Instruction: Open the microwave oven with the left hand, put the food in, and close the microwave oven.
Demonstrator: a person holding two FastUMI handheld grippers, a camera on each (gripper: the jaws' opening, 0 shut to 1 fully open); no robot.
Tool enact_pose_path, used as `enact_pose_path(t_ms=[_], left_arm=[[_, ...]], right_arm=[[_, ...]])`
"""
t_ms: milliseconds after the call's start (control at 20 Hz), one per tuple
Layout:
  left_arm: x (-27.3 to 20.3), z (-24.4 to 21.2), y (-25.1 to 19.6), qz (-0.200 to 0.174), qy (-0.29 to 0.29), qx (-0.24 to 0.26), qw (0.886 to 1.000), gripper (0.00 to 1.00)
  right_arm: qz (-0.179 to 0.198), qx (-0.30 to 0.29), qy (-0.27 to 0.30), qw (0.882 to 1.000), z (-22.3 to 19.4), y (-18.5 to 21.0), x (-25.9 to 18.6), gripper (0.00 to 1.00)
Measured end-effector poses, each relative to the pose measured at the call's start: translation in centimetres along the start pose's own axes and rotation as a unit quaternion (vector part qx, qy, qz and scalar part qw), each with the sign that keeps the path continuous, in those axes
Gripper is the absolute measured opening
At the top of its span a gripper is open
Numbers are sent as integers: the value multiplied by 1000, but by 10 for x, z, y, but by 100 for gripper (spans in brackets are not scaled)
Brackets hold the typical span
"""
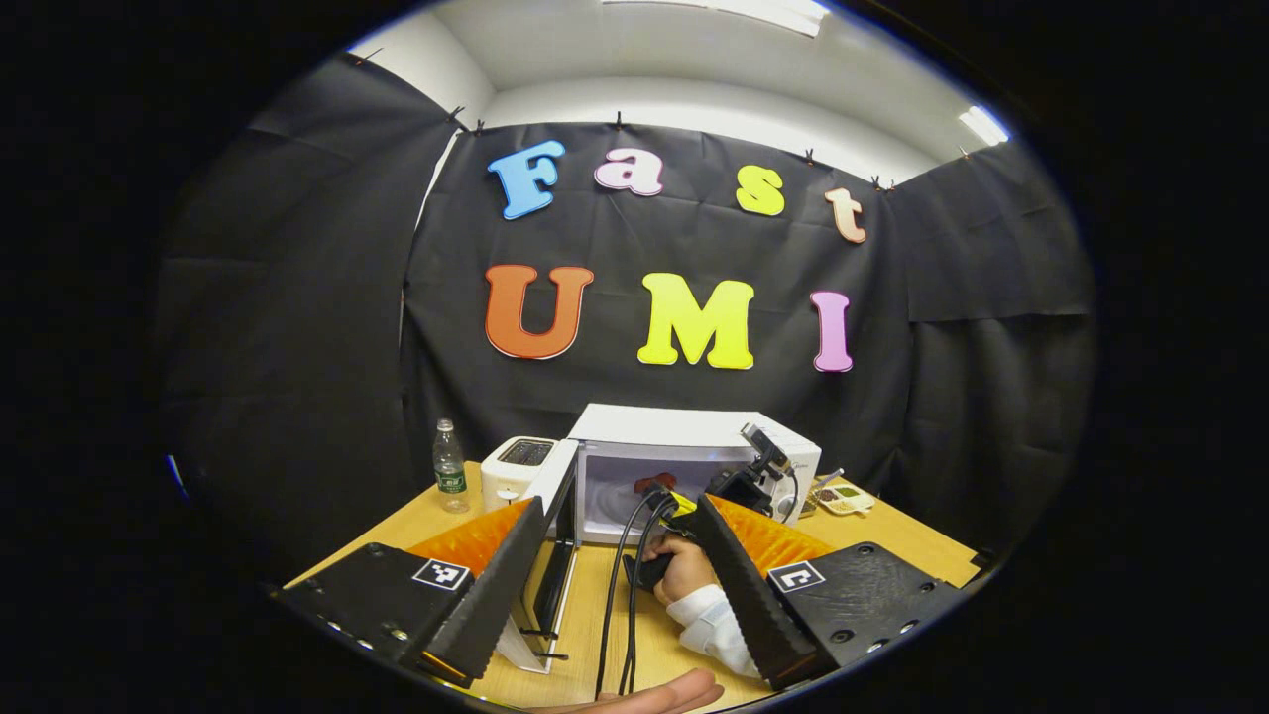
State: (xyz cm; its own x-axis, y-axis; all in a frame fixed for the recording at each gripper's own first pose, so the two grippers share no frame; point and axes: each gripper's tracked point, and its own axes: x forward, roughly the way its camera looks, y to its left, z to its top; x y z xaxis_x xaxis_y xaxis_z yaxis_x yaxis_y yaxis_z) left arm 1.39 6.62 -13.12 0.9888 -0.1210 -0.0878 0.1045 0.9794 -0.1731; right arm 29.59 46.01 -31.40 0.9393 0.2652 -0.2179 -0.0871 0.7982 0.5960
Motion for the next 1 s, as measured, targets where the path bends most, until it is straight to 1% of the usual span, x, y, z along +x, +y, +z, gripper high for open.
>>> enact_pose_path(t_ms=[50,150,200,250,300,550,700,750,850,900,1000], left_arm=[[0,0,-4,-4,1,-3,1000,94],[-1,0,-6,-8,0,0,1000,94],[-2,0,-6,-7,0,6,1000,94],[-3,0,-5,-6,-2,12,1000,93],[-3,1,-4,-2,-4,17,1000,93],[-8,-6,1,3,8,16,1000,94],[-13,-8,13,19,10,31,999,93],[-14,-6,19,26,6,29,999,93],[-17,-10,26,27,9,25,999,94],[-20,-10,32,31,8,25,999,94],[-27,-8,49,47,1,26,999,93]], right_arm=[[-11,-24,7,1000,-3,-5,0,13],[-32,-64,-38,997,14,-16,6,57],[-41,-83,-46,995,23,-19,3,79],[-45,-94,-51,993,26,-20,0,84],[-45,-104,-55,992,28,-20,-3,98],[-29,-126,-58,990,33,-16,-28,99],[-16,-137,-36,990,28,-15,-54,99],[-10,-148,-32,988,27,-15,-67,99],[-1,-176,-31,984,31,-16,-96,99],[10,-187,-33,982,34,-14,-113,99],[22,-207,-36,978,42,-15,-149,99]])
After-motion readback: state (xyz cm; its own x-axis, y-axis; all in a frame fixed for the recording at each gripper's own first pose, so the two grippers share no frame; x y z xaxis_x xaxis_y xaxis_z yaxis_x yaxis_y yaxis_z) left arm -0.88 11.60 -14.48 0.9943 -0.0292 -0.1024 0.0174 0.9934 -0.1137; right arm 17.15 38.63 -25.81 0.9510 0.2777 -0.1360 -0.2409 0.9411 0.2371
